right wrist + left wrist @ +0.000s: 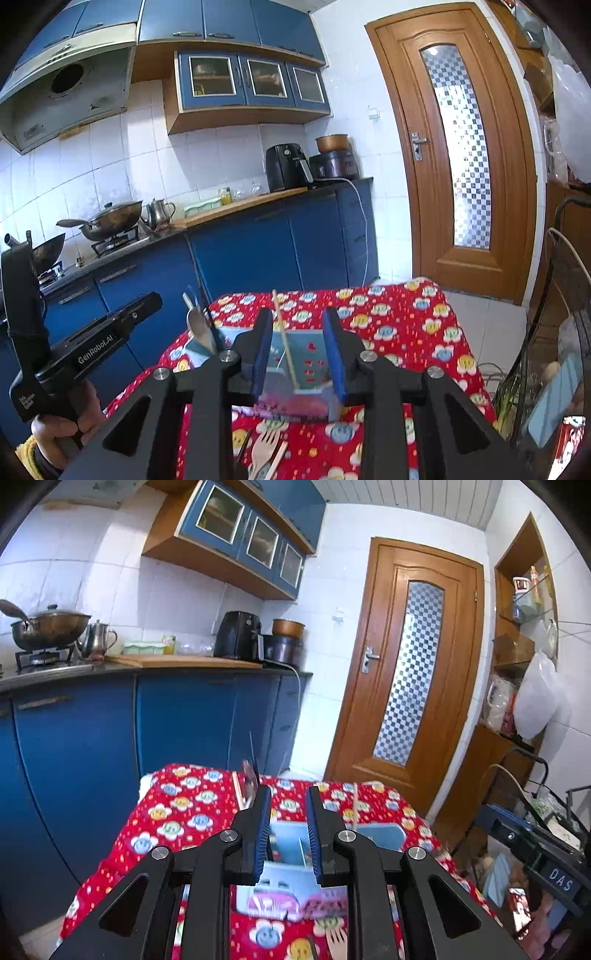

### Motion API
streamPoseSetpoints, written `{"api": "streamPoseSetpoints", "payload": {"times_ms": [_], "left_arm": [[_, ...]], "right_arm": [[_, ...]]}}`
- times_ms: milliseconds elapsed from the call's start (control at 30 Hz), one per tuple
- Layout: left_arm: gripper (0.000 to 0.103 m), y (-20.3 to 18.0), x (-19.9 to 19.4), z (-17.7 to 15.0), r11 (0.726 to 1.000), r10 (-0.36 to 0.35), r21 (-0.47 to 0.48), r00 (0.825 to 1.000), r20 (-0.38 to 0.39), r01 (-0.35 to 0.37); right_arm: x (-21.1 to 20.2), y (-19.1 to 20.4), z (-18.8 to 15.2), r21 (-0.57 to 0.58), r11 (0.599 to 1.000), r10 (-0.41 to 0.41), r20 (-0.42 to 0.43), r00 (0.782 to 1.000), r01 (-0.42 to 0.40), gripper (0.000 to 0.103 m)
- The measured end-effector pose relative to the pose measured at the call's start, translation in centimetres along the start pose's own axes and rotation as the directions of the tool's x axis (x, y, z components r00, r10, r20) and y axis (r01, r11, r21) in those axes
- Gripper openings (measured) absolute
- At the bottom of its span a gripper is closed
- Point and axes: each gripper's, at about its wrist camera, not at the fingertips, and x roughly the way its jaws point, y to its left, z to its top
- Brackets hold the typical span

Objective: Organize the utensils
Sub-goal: 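Move both tools back down toward the wooden fork and remaining utensils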

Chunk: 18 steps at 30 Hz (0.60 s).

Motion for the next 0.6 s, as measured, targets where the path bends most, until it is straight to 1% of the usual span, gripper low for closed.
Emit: {"api": "streamPoseSetpoints", "payload": {"times_ms": [133,300,500,600], "left_arm": [[0.019,-0.4,-1.2,-0.9,1.0,-0.005,0.012,0.999,-0.032,0.006],[0.019,-0.8,-2.4,-2.2,0.999,-0.036,0.017,0.995,-0.09,0.038],[0.019,-1.3,-2.9,-3.8,0.998,-0.051,0.033,0.985,-0.162,0.057],[0.019,-1.3,-2.9,-4.9,0.998,-0.058,0.027,0.977,-0.207,0.065]], "right_arm": [[-0.9,0.1,-1.2,0.022,1.0,0.017,-0.025,1.0,-0.016,0.031],[-2.1,0.5,-2.7,0.031,0.999,0.022,-0.054,0.998,-0.02,0.033],[-2.9,0.4,-4.7,0.043,0.999,0.035,-0.103,0.994,-0.031,0.035],[-3.0,0.2,-5.8,0.052,0.998,0.035,-0.129,0.991,-0.028,0.036]]}}
